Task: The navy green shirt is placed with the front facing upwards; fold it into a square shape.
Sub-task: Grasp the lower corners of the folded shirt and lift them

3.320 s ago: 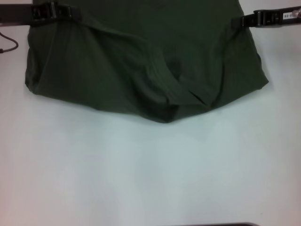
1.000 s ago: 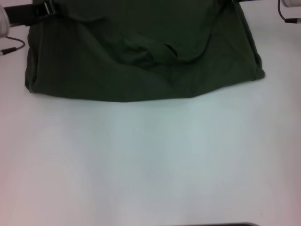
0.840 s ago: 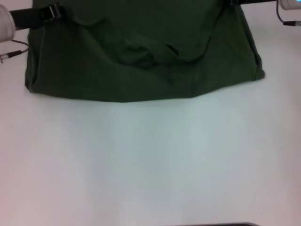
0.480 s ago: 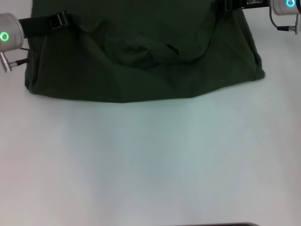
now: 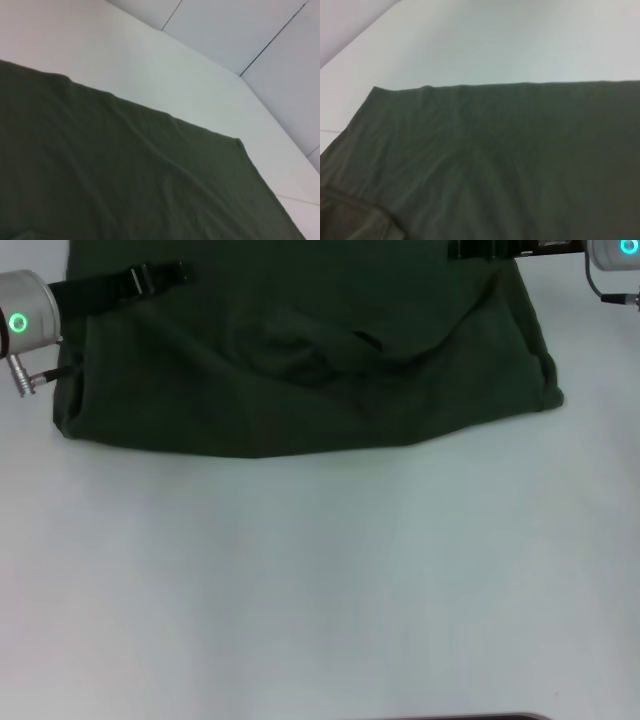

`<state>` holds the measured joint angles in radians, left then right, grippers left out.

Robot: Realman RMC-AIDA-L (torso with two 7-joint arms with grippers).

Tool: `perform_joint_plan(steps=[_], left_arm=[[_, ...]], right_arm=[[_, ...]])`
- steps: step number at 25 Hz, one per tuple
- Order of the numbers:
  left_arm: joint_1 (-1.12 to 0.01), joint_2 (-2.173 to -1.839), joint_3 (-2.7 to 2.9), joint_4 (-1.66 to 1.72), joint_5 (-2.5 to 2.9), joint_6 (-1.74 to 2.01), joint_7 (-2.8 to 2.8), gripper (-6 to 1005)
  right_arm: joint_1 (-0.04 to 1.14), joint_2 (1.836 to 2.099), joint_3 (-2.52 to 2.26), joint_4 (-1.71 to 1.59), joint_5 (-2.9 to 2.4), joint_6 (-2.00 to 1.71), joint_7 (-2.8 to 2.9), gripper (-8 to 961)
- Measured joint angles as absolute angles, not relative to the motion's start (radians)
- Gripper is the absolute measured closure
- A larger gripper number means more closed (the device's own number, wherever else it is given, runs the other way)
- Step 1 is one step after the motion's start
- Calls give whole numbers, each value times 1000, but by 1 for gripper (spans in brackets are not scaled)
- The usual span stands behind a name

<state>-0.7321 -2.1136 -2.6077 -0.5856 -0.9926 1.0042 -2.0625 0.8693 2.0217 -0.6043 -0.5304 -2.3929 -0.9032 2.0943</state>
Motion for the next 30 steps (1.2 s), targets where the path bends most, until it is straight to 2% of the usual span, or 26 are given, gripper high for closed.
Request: perform_joint_plan(steps=[4, 9, 17, 23, 30], left_arm=[[-713, -2114, -2608, -600, -1022, 1031, -2046, 497], [-677, -2114, -2608, -631, -1056, 1116, -2015, 262], [-587, -2112, -2600, -687, -1059, 1223, -1993, 122], [-546, -2115, -2599, -704, -1062, 1258, -1984, 122], [-536, -2123, -2598, -704, -1067, 1291, -1955, 123]], right_arm=[[838, 2023, -602, -576, -2385, -934, 2086, 368], [759, 2012, -604, -637, -2328, -1021, 2086, 343], [616, 1994, -604, -735, -2299, -1197, 2072, 341], [562, 1967, -604, -728, -2306, -1257, 2080, 340], [566, 1978, -608, -693, -2309, -1272, 2074, 339]])
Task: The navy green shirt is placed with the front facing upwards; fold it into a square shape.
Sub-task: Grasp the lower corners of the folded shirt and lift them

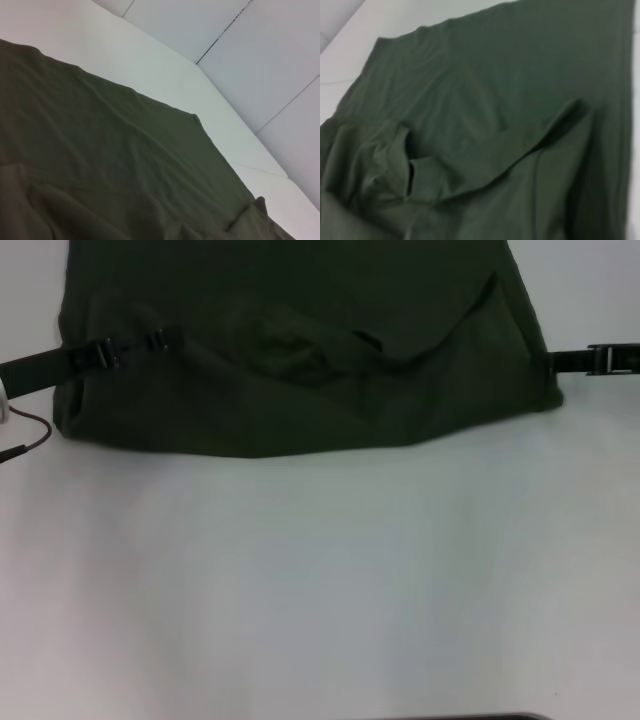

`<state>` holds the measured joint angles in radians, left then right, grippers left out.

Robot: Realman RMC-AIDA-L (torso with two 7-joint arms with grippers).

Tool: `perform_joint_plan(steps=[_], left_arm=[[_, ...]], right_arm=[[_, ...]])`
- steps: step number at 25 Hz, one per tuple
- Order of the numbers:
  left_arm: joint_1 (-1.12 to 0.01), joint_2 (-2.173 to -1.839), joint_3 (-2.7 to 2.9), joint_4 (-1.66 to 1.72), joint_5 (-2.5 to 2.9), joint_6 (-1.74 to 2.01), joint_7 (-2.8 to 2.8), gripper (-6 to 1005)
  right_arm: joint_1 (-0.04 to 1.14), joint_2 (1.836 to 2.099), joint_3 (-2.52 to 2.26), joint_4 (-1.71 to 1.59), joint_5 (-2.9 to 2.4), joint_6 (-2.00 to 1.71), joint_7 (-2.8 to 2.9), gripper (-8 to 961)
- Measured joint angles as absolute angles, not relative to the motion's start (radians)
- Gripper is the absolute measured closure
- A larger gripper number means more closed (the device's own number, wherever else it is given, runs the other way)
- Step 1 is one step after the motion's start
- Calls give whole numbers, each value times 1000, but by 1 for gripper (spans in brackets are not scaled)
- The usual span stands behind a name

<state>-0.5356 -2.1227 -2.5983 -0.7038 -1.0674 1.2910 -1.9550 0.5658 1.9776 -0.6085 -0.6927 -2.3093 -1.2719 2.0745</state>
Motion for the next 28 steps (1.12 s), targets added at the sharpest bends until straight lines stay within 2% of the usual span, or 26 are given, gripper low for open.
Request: perform_joint_plan(steps=[6, 14, 28], left_arm=[[-535, -2123, -2598, -699, -1068, 1296, -1946, 123], [-534, -2124, -2599, -694, -1065, 1296, -1933, 122], [-529, -2125, -2597, -693, -1068, 1296, -1926, 123]], right_arm=[[568, 2001, -622, -686, -2310, -1264, 2064, 338], [566, 2015, -622, -684, -2310, -1261, 2053, 339], [561, 2007, -609, -691, -2305, -1229, 2050, 340]])
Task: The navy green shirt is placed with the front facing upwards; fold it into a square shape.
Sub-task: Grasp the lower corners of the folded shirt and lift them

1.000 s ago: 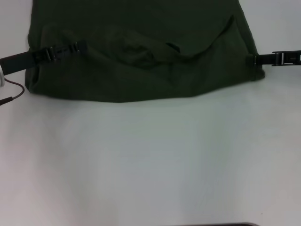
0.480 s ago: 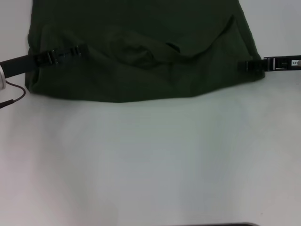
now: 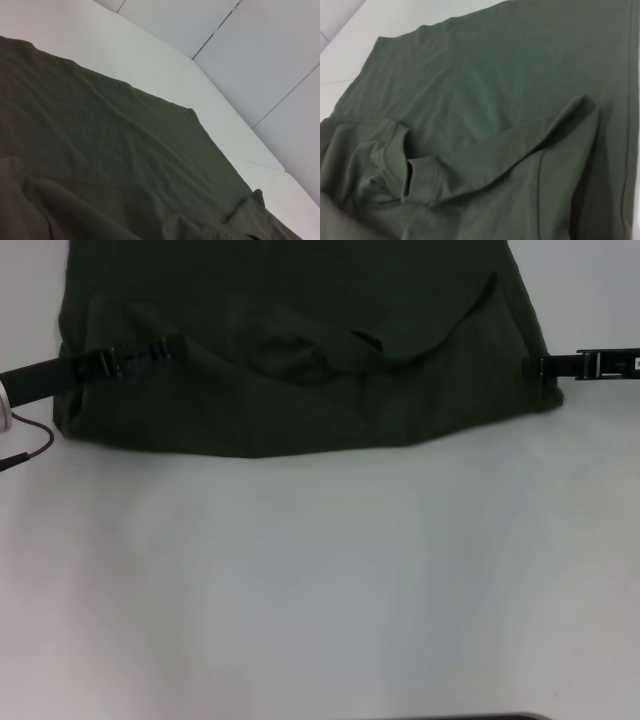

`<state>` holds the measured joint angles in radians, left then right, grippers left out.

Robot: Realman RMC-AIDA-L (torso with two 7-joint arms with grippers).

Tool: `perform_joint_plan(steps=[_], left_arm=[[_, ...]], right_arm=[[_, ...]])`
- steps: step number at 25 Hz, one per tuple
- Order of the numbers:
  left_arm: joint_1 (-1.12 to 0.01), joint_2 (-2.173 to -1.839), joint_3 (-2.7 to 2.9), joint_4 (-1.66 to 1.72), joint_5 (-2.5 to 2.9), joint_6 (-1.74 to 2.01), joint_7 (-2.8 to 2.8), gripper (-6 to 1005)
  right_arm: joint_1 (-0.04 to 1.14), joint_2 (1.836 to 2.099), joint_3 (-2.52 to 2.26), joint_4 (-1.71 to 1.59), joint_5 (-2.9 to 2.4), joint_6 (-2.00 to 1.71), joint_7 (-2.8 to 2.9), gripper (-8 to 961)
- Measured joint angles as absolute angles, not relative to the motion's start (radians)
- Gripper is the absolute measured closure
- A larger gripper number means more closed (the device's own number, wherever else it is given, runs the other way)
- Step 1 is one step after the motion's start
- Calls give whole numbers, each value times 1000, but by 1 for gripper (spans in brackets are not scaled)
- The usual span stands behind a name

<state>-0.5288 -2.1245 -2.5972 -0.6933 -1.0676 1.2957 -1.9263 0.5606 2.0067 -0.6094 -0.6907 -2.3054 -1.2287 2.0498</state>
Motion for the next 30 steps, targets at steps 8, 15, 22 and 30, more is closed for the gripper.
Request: perform_joint_plan(steps=[8, 15, 22, 30], left_arm=[[-533, -2126, -2597, -693, -1068, 1295, -1925, 123], [-536, -2126, -2597, -693, -1064, 1290, -1925, 122], [-533, -2126, -2597, -695, -1066, 1292, -1925, 123], [-527, -2123, -2597, -693, -1060, 1294, -1925, 124]], right_arm=[[567, 2030, -635, -686, -2308, -1180, 2046, 345], [568, 2030, -626, -665, -2304, -1177, 2047, 420], [568, 2021, -621, -642, -2286, -1181, 2038, 574], [561, 2014, -621, -635, -2258, -1188, 2021, 908]])
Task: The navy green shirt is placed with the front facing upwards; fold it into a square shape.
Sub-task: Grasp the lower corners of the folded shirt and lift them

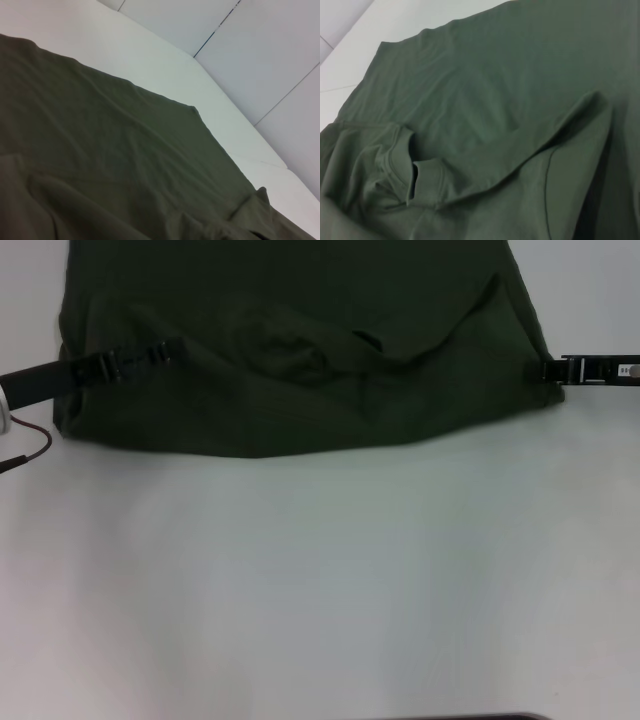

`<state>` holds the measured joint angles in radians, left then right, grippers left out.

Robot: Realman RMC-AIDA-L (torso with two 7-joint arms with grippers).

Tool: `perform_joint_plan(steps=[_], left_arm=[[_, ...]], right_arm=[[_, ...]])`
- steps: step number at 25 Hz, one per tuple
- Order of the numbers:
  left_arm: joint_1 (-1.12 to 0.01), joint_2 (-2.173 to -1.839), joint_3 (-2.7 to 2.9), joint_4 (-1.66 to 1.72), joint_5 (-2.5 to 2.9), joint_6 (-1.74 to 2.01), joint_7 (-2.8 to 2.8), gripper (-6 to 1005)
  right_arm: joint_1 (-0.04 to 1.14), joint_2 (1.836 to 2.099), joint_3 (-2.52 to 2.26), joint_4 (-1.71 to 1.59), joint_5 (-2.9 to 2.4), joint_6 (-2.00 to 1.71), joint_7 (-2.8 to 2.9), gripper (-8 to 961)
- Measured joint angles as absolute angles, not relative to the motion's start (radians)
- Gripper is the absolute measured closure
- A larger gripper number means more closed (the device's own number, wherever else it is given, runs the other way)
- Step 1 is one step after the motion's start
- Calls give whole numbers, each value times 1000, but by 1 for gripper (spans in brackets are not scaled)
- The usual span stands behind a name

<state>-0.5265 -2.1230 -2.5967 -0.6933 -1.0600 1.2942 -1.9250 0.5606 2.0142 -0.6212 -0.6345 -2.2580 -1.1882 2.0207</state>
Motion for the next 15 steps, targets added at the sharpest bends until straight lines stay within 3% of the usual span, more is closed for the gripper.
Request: perform_joint_plan(steps=[15], left_arm=[[-458, -2051, -2531, -704, -1057, 1347, -1930, 126]], right_arm=[[557, 2010, -621, -635, -2258, -1187, 2020, 917]])
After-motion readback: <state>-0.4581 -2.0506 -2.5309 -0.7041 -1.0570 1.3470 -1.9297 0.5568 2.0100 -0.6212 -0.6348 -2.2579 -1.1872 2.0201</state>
